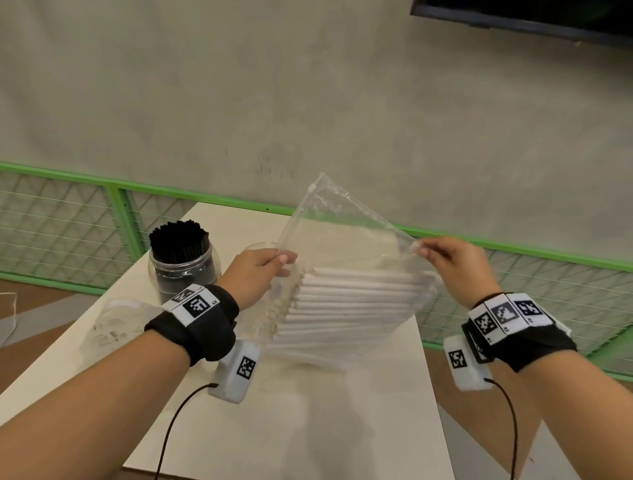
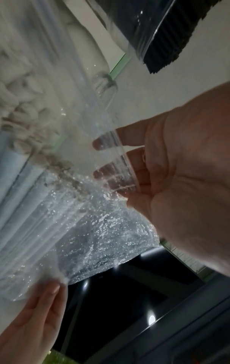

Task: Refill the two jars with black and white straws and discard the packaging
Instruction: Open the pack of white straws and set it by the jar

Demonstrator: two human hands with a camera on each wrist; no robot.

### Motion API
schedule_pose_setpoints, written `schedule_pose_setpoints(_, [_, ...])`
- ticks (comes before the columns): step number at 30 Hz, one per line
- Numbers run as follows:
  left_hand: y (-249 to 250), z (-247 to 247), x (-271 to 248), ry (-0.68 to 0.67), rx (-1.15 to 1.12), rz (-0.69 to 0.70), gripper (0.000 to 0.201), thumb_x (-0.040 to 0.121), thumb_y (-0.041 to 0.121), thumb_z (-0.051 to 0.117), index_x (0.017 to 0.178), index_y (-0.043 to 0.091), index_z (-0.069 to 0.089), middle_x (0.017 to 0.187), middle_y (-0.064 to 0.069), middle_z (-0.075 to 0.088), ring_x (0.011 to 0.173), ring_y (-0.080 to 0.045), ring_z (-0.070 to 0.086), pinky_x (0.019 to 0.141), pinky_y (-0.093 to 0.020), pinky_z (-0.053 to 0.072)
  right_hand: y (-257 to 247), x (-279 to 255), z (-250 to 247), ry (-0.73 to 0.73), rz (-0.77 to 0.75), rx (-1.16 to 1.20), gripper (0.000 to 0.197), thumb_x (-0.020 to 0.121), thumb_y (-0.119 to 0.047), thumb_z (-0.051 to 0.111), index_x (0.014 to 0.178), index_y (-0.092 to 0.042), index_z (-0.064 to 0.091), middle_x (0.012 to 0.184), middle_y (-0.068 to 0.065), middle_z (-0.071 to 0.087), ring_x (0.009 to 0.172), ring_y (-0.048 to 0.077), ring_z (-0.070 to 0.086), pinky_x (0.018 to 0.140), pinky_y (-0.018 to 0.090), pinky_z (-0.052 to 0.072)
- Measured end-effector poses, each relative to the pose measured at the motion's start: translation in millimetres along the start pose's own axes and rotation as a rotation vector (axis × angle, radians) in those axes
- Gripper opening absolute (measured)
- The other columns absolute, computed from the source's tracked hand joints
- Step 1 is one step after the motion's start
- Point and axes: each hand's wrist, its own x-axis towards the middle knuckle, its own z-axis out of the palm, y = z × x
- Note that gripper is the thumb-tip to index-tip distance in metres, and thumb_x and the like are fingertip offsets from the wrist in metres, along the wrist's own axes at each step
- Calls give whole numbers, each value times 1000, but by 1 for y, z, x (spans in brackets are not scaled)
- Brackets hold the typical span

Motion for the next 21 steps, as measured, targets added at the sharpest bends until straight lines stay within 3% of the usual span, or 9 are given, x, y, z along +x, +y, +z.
schedule_pose_setpoints(2, [-1, 0, -2, -5, -30, -12, 22, 99, 22, 45, 109, 22, 64, 114, 7, 62, 103, -11, 63, 83, -31, 49, -1, 1, 1, 41, -33, -11, 17, 90, -12, 64, 104, -9, 72, 96, 1, 69, 91, 18, 62, 86, 29, 46])
schedule_pose_setpoints(6, [1, -1, -2, 18, -7, 34, 23, 98, 24, 46, 111, 23, 65, 116, 7, 62, 103, -9, 63, 85, -26, 46, -10, 2, -2, 171, -125, -14, 11, 90, -9, 63, 97, -7, 71, 87, 0, 66, 81, 17, 58, 74, 20, 42])
schedule_pose_setpoints(11, [3, -9, 2, 21, 90, 77, 25, 97, 26, 48, 112, 23, 67, 112, 7, 64, 108, -7, 56, 90, -26, 41, -20, 10, -8, 221, -189, -90, 11, 93, -12, 59, 96, -8, 69, 89, -1, 65, 87, 22, 56, 77, 35, 44])
schedule_pose_setpoints(14, [0, -10, 5, -1, 152, 62, 22, 97, 25, 49, 103, 28, 69, 110, 5, 65, 105, -11, 59, 84, -28, 42, -21, 15, -6, 140, -123, -82, 11, 93, -10, 57, 95, -9, 68, 88, 2, 66, 88, 28, 61, 79, 41, 49])
schedule_pose_setpoints(16, [-1, -10, 7, 12, 141, 55, 21, 97, 25, 49, 98, 31, 69, 109, 2, 67, 103, -13, 61, 86, -31, 45, -24, 17, -4, 201, -186, -69, 10, 92, -7, 57, 95, -8, 67, 88, 3, 65, 86, 29, 61, 78, 41, 49])
schedule_pose_setpoints(21, [-9, -4, 6, -21, 184, 54, 24, 98, 24, 47, 90, 37, 66, 96, 9, 65, 89, -8, 61, 70, -25, 44, -27, 17, 3, 138, -132, -18, 11, 91, -5, 58, 94, -8, 68, 85, -1, 64, 84, 23, 60, 74, 28, 42])
